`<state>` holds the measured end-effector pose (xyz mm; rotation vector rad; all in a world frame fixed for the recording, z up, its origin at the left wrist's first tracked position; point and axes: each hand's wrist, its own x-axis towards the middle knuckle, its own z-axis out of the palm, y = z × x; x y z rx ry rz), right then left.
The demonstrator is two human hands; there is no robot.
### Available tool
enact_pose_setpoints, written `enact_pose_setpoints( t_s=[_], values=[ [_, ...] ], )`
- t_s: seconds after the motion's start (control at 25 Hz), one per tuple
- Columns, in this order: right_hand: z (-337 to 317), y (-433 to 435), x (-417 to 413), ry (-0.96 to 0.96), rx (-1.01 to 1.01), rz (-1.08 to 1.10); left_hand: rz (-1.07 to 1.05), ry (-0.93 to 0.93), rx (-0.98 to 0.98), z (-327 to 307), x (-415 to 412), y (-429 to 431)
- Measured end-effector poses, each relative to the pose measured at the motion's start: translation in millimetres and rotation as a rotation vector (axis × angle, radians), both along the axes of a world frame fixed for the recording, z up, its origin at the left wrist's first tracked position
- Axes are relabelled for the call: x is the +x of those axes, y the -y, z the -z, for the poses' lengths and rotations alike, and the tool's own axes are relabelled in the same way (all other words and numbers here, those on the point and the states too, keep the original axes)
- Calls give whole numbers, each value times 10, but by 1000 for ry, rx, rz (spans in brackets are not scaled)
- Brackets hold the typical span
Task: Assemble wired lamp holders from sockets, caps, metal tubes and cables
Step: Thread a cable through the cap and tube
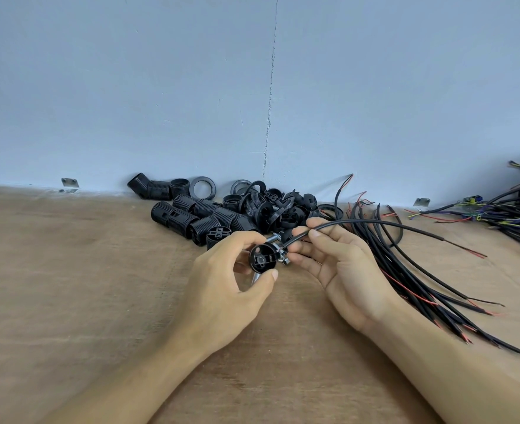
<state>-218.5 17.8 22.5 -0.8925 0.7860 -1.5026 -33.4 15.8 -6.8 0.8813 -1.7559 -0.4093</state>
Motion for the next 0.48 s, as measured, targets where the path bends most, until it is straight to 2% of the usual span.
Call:
enact_pose_setpoints(
  t_s=[0.24, 0.48],
  values=[
    [-7, 2, -11, 6, 2, -26, 6, -9, -2, 10, 3, 11],
    [23, -34, 20, -223, -145, 33, 3, -25, 38, 7, -6, 0]
  ],
)
